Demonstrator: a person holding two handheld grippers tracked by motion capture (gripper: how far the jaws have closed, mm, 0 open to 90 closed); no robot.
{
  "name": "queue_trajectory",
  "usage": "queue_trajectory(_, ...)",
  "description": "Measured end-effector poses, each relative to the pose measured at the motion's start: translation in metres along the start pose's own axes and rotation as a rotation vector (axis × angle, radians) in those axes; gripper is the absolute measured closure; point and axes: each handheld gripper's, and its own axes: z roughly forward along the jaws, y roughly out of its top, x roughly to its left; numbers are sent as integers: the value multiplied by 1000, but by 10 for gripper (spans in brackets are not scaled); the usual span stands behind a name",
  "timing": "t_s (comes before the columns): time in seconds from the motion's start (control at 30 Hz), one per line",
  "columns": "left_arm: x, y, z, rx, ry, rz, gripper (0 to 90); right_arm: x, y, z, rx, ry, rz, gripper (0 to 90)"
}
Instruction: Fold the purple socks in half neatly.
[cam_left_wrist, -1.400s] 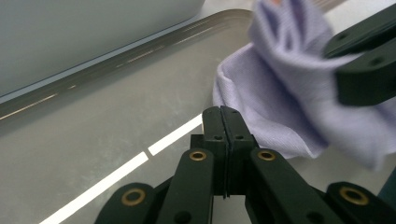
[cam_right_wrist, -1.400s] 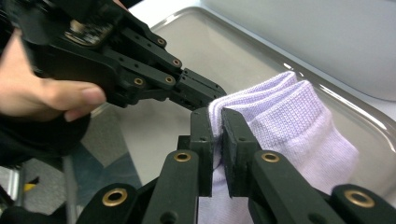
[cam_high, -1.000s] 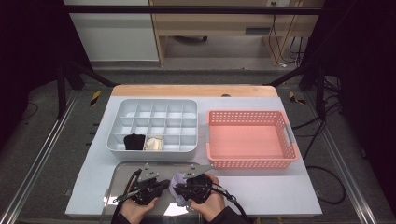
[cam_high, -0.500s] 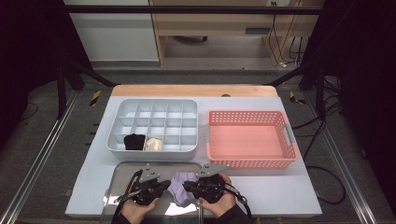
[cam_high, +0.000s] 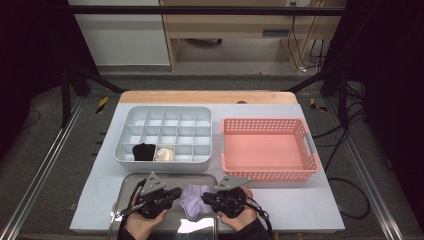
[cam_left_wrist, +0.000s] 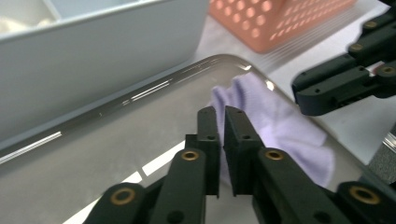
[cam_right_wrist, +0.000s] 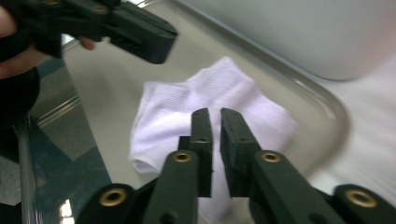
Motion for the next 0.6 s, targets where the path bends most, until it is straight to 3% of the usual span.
queue_trajectory(0.13, -11, -1, 12, 43, 49, 54, 614, -3, -11, -1, 26, -26, 11, 711)
queue_trajectory(0.3, -6, -8, 23, 107, 86, 48, 513, -3, -18, 6, 55, -55, 13, 623)
queue_trajectory(0.43, -3, -12, 26, 128, 83, 40, 493, 1, -21, 11, 64, -54, 0, 641)
queue_trajectory(0.6, 0, -15, 27, 124, 72, 25, 486, 3, -21, 13, 63, -47, 18, 757)
